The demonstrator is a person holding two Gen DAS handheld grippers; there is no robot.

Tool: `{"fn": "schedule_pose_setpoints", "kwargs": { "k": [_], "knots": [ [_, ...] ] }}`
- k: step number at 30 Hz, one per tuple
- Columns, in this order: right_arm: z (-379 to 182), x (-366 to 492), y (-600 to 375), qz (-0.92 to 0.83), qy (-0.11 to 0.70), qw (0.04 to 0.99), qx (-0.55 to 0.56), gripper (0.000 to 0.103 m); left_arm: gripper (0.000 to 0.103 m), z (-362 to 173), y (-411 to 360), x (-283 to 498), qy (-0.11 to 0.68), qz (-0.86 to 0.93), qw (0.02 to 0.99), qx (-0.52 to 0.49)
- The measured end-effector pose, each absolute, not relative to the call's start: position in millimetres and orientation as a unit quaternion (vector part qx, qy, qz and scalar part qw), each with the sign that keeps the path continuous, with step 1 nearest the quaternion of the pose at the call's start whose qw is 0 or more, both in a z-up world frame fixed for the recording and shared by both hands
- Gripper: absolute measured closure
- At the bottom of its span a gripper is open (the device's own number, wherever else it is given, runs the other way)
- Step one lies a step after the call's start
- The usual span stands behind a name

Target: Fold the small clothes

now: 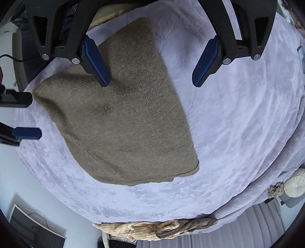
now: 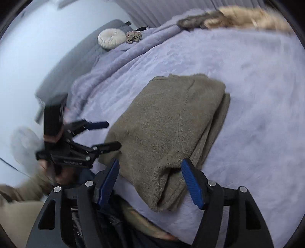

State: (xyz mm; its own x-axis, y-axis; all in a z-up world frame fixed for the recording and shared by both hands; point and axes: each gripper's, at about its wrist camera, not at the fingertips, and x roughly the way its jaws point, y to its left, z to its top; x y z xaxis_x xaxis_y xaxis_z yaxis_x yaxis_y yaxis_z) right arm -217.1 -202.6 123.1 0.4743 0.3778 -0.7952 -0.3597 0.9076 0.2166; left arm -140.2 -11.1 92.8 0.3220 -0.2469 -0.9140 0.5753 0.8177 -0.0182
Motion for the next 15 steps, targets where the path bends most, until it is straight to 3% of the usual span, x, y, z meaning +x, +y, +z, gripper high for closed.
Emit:
{"fn": "schedule_pose_setpoints", "kwargs": {
  "k": [3, 7, 15],
  "knots": [
    [120.9, -220.2, -160.8, 0.141, 0.440, 0.877, -0.134, 0.031, 0.014, 81.6, -13.8, -139.6, 0.527, -0.236, 0.798, 0.174],
    [81.1, -204.6, -155.0, 0.072, 0.479, 0.855, -0.184, 0.031, 0.014, 73.6, -8.9, -138.2, 0.536, -0.235, 0.796, 0.158],
    [68.0, -210.1, -210.3, 0.063, 0.519, 0.843, -0.127, 0.030, 0.014, 70.7, -1.9, -143.6, 0.542, -0.239, 0.791, 0.152]
  ]
}}
